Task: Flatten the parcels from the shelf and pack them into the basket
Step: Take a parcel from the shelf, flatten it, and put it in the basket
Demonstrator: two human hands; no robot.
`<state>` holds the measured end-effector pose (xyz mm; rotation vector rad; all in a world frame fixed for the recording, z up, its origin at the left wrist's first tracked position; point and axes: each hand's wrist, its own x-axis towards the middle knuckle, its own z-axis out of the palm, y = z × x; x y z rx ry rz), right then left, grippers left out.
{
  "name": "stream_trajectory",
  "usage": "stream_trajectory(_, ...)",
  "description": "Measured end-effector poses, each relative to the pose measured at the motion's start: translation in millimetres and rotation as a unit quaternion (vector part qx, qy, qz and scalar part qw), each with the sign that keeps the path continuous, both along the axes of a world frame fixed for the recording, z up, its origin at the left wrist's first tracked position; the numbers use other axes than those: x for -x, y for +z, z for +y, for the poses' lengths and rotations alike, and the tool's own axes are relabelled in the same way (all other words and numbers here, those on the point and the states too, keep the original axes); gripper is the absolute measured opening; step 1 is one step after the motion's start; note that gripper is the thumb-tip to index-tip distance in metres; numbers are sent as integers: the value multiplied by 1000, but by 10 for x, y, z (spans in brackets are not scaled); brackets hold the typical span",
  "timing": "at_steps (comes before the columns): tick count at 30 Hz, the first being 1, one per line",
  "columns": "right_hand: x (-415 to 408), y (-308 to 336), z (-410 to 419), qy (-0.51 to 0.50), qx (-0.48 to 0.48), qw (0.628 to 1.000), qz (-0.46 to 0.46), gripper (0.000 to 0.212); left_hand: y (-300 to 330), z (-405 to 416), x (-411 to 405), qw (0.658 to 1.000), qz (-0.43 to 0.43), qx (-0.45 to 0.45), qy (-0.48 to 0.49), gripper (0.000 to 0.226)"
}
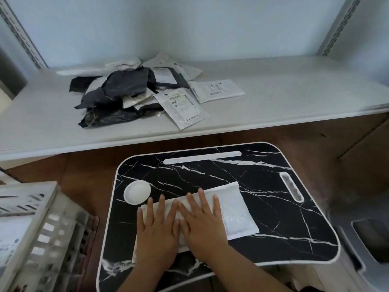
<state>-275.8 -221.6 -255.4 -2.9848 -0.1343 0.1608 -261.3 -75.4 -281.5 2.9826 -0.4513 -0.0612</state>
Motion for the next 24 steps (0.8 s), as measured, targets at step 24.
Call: stream_trajectory(24, -109, -305, -443, 63, 46, 997, 6, 56, -92, -166, -46, 998, 20, -23, -59, 60)
